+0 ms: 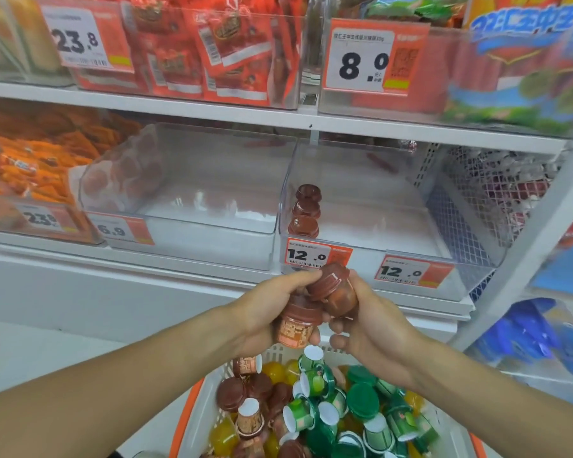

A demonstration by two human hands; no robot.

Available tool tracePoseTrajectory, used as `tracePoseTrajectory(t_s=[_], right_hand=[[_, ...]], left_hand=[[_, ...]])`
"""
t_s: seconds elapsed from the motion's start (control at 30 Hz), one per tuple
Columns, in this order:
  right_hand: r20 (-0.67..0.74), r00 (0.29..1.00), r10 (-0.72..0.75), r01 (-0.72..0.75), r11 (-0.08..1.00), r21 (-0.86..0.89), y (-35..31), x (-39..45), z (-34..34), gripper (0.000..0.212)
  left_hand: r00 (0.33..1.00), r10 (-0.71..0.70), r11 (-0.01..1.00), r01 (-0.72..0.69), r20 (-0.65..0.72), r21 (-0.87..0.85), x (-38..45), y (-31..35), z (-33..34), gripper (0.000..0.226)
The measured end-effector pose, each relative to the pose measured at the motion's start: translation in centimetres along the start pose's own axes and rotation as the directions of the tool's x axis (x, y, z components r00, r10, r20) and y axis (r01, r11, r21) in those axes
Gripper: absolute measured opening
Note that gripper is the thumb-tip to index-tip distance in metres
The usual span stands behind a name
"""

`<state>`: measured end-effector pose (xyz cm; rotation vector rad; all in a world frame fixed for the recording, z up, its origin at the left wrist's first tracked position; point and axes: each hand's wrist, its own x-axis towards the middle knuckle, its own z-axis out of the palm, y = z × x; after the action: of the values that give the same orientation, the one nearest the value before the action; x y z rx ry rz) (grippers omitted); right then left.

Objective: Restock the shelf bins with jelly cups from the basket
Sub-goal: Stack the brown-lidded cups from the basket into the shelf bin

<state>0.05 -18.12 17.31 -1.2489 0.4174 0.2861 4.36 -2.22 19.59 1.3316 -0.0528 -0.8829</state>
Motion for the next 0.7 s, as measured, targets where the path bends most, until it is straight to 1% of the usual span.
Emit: tracePoseTrajectory(t_s=[0.07,0.13,0.23,0.27,0.3,0.33,0.37,0.4,0.47,0.5,0.57,0.63,0.7], right_hand=[[-0.019,0.999,-0.034,0.033,0.999,-0.039,-0.6,-0.1,-0.2,0.050],[-0.023,0.995,-0.098,0.093,0.983,-0.158,-1.2,0.0,-0.5,0.044],[-0.012,0.981,-0.193,0.181,0.940,-0.288,-2.4,0.1,-1.1,0.052],[0.006,0.974,-0.228,0.214,0.903,-0.372,-3.0,0.0,-1.2,0.054],[0.040,0.966,-0.255,0.242,0.840,-0.486,-3.5,-0.2,-1.4,0.052],[0.085,0.961,-0.262,0.261,0.766,-0.587,-4.1,-0.3,-1.4,0.046],[0.117,0.964,-0.239,0.257,0.717,-0.648,-4.7,-0.4,-1.5,0.039],[0.131,0.972,-0.195,0.232,0.709,-0.666,-5.2,-0.5,-1.6,0.032],[0.142,0.982,-0.125,0.187,0.756,-0.627,-6.1,-0.6,-1.5,0.023],[0.137,0.983,-0.124,0.182,0.778,-0.602,-6.7,-0.7,-1.5,0.019],[0.093,0.976,-0.196,0.216,0.823,-0.525,-8.1,-0.6,-1.4,0.017],[0.000,0.954,-0.301,0.277,0.877,-0.394,-9.8,0.1,-1.6,0.018],[-0.106,0.918,-0.381,0.336,0.892,-0.302,-11.4,1.7,-2.2,0.023]], left_hand=[[1.000,0.003,1.000,-0.003,-0.011,0.005,0.1,0.1,-0.5,0.040],[1.000,-0.001,1.000,0.001,-0.005,0.014,0.1,0.2,-0.9,0.036],[0.999,-0.023,0.999,0.022,0.025,0.045,0.1,0.2,-1.1,0.031],[0.999,-0.023,0.998,0.021,0.044,0.065,0.1,0.3,-1.1,0.030],[0.998,-0.016,0.996,0.011,0.060,0.091,0.1,0.3,-1.1,0.029],[0.998,-0.002,0.992,-0.006,0.066,0.122,0.1,0.4,-1.1,0.028],[0.998,0.014,0.988,-0.024,0.065,0.152,0.1,0.5,-1.1,0.027],[0.998,0.030,0.984,-0.040,0.062,0.174,0.1,0.5,-1.0,0.027],[0.996,0.055,0.982,-0.067,0.068,0.174,0.1,0.7,-0.8,0.027],[0.995,0.063,0.986,-0.074,0.073,0.151,0.1,0.8,-0.7,0.028],[0.996,0.064,0.996,-0.068,0.058,0.066,0.2,1.2,-0.8,0.033],[0.998,0.054,0.998,-0.054,0.009,-0.012,0.5,1.3,-1.0,0.032],[0.998,0.039,0.999,-0.040,-0.048,-0.023,0.9,1.1,-1.2,0.027]])
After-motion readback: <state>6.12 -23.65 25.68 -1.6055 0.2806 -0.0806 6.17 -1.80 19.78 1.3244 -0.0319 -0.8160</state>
